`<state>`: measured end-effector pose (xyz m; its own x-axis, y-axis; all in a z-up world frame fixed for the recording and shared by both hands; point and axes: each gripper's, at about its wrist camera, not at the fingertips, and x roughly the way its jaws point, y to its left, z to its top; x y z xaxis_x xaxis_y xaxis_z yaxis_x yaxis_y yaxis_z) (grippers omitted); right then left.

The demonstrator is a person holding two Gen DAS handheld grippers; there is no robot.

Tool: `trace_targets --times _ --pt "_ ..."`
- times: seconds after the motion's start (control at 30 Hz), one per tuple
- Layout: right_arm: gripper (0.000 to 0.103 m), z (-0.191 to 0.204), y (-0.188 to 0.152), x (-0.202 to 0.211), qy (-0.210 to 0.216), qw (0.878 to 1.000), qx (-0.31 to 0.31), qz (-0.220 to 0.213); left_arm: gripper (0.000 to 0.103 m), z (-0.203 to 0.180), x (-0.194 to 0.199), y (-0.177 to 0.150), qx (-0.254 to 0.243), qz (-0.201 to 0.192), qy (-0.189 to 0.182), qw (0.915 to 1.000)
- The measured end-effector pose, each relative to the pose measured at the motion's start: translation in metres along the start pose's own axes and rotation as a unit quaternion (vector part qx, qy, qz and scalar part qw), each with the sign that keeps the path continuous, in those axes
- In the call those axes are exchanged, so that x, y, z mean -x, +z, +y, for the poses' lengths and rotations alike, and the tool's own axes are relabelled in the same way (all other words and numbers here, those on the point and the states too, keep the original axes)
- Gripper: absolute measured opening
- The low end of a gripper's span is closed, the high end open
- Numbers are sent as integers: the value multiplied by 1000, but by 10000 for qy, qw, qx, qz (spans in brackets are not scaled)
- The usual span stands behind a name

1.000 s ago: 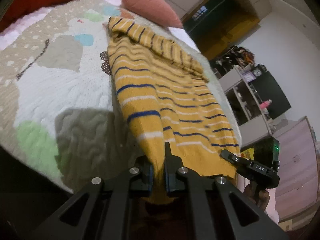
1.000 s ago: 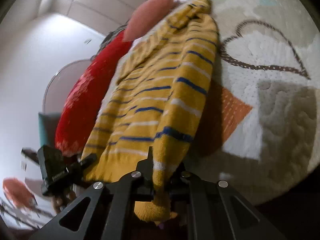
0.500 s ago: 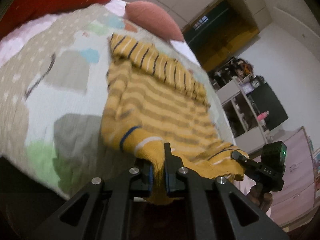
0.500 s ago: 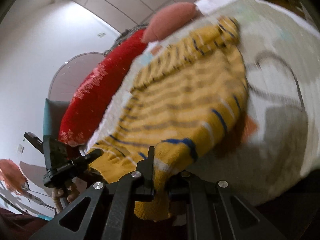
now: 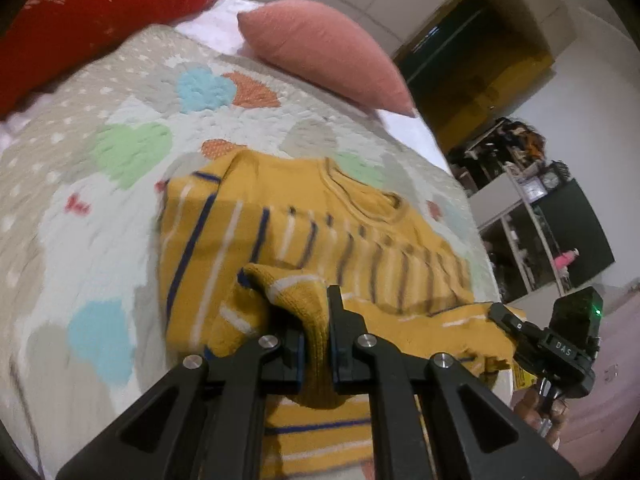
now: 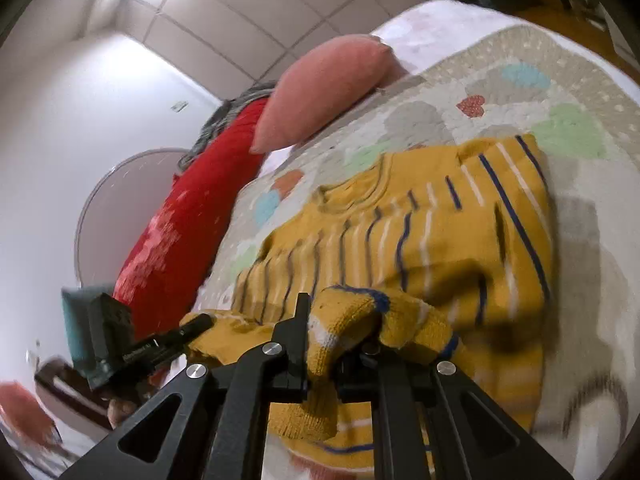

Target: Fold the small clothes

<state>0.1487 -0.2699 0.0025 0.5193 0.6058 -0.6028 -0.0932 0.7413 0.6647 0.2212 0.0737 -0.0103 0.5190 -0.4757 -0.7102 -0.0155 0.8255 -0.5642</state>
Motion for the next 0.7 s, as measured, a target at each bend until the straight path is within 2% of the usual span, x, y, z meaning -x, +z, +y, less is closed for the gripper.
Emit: trace_targets --times 0.13,0.2,0.23,0.3,0.33,0.4,0.43,0.5,0.53,0.6,0.7 --pt "14 -13 33 -34 -201 9997 -68 143 9 16 -33 31 307 158 -44 9994" --pt "23 -24 47 -50 -201 9993 -236 204 13 32 -42 43 738 185 -407 9963" --pt "34 -29 52 -56 -171 9990 -347 212 15 39 -46 48 947 198 -591 9936" --pt "39 -43 63 -67 -83 9975 -674 172 27 53 -50 57 1362 136 -986 9857" --pt "41 -48 66 -71 -40 9966 -808 164 30 57 -51 59 1463 91 -1103 9830" --pt "41 -61 75 -79 59 9936 -1123 112 46 63 -50 65 1596 -50 -1289 9787" --pt "43 -65 78 -81 80 9924 -1225 81 50 65 -47 68 1640 -136 -1351 9771" --pt "54 -74 86 -82 253 9882 -1511 -19 69 71 -40 75 1737 -370 -1369 9745" --pt "60 -76 88 -82 331 9861 -1625 -69 72 74 -36 78 1789 -476 -1351 9734" --pt "68 -82 96 -79 411 9812 -1870 -232 74 78 -30 84 1875 -577 -1252 9726" --pt "69 -84 104 -65 340 9777 -2016 -488 74 77 -20 83 1727 -530 -970 9788"
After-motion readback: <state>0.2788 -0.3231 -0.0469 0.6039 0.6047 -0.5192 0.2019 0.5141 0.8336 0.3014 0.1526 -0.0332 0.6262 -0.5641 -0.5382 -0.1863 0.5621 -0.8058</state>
